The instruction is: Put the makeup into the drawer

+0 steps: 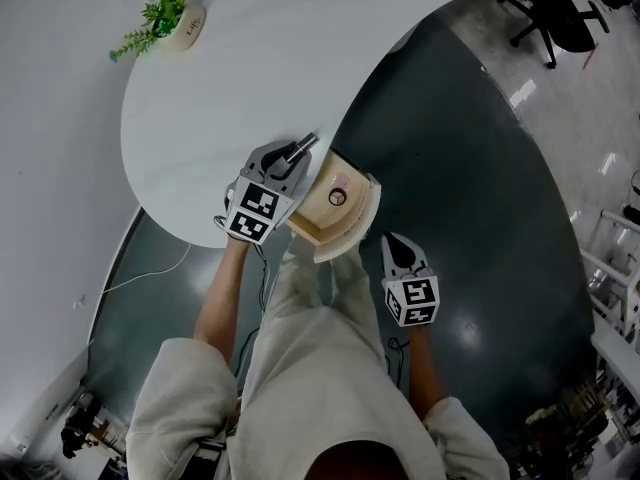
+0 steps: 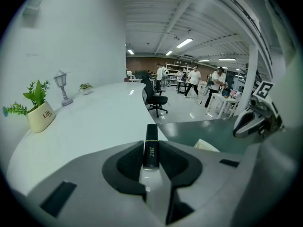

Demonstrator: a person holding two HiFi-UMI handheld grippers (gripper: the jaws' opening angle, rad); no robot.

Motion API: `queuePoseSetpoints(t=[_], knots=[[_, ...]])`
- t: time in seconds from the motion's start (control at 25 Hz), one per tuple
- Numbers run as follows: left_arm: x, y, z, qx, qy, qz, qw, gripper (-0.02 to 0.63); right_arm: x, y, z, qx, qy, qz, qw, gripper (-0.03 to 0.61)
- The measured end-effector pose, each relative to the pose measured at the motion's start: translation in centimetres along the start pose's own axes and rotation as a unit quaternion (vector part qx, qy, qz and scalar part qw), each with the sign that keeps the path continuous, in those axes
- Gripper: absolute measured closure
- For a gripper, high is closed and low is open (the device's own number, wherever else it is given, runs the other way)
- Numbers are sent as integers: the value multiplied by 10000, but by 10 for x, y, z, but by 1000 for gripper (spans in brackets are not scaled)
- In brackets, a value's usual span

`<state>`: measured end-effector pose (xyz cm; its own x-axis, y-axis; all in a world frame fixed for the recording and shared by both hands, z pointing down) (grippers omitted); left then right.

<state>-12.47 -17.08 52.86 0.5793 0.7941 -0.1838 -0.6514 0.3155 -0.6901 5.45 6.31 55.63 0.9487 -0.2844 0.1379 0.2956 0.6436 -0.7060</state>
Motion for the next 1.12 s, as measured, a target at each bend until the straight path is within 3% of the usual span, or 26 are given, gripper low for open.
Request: queuePoseSetpoints(t=[0.32,0.56,1.12], knots=[[36,26,23,217,465,97,9986,520,-13,14,14,33,34,-24,10000,580],[67,37,42,211,602,182,9978,520,-18,25,25,28,72,-53,10000,580],[119,0,97,-297,548,547,9966,520,-17,37,48,-59,-22,-12,10000,581]])
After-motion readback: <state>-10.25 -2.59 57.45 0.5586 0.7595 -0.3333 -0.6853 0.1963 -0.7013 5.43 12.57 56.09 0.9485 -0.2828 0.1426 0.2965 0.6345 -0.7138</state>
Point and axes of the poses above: the fingertips, and each gripper's own axes: y backward along the fingers, x to its right, z out of its underside, the point moved 7 cm from there along y, backward along the fingers, and after that the axes turned 13 degrees about y, right-handed, at the moved point
